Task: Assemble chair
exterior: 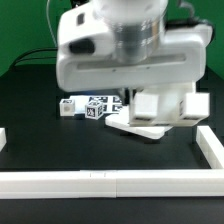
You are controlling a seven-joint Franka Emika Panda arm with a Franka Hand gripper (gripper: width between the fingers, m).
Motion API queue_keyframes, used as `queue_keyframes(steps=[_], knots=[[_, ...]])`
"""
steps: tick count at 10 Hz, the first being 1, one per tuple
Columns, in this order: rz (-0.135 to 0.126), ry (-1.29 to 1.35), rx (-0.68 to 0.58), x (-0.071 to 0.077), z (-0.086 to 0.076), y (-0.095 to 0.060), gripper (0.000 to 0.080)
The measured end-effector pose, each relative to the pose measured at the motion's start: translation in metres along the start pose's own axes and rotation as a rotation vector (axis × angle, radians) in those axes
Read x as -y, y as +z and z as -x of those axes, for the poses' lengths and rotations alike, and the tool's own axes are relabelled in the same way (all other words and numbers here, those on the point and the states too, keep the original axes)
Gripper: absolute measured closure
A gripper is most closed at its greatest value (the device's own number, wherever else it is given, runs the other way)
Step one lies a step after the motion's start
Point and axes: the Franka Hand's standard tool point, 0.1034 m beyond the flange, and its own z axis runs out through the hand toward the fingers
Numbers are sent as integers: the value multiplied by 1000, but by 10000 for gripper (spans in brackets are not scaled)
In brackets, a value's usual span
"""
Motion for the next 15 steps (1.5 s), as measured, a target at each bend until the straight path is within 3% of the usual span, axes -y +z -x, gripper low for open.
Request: queue_keyframes(steps=[2,4,5,8,12,14,15], knots=[[-1,66,219,-8,-6,5,770],[32,61,315,0,-7,19,770],[63,46,318,5,-4,22,770],[46,71,315,3,11,26,770],[59,110,302,6,-3,37,770],[65,92,261,19,-8,37,770],[65,93,264,17,-12,41,770]])
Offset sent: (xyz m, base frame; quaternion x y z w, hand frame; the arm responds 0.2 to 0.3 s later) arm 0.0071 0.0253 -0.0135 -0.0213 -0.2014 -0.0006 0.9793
